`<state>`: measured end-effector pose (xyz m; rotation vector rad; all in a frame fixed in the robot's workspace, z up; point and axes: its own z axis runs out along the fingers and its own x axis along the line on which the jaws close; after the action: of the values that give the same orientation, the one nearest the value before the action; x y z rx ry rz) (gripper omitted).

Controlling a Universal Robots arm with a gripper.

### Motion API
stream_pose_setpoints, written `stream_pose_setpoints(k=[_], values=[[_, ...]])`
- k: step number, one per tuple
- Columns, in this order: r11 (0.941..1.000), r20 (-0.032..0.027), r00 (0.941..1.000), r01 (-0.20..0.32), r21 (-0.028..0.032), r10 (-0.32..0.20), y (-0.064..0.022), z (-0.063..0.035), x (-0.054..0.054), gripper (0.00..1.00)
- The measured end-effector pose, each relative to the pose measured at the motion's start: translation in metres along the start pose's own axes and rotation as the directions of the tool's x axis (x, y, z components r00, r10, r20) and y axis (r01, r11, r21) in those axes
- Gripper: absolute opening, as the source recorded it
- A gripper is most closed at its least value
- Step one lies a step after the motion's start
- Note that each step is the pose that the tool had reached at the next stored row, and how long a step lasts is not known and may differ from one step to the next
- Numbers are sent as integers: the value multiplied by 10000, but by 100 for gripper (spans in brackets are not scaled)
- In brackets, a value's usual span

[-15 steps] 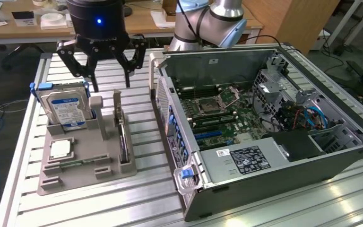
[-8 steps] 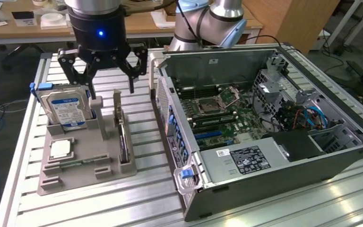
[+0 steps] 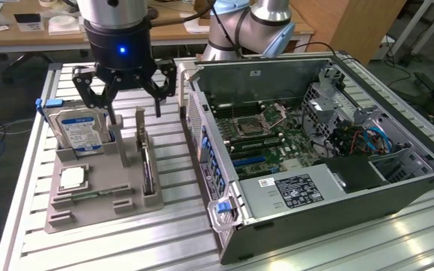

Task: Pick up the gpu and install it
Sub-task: 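Pick up the gpu and move the gpu toward the slot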

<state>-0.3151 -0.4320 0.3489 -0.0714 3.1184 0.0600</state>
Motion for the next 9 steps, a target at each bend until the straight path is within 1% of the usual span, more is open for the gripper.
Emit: stream_pose_setpoints(k=[7, 9], values=[[10000, 2, 10000, -1, 0, 1, -3, 127, 3, 78], [10000, 16, 10000, 0, 0, 0, -5, 163, 4, 78]])
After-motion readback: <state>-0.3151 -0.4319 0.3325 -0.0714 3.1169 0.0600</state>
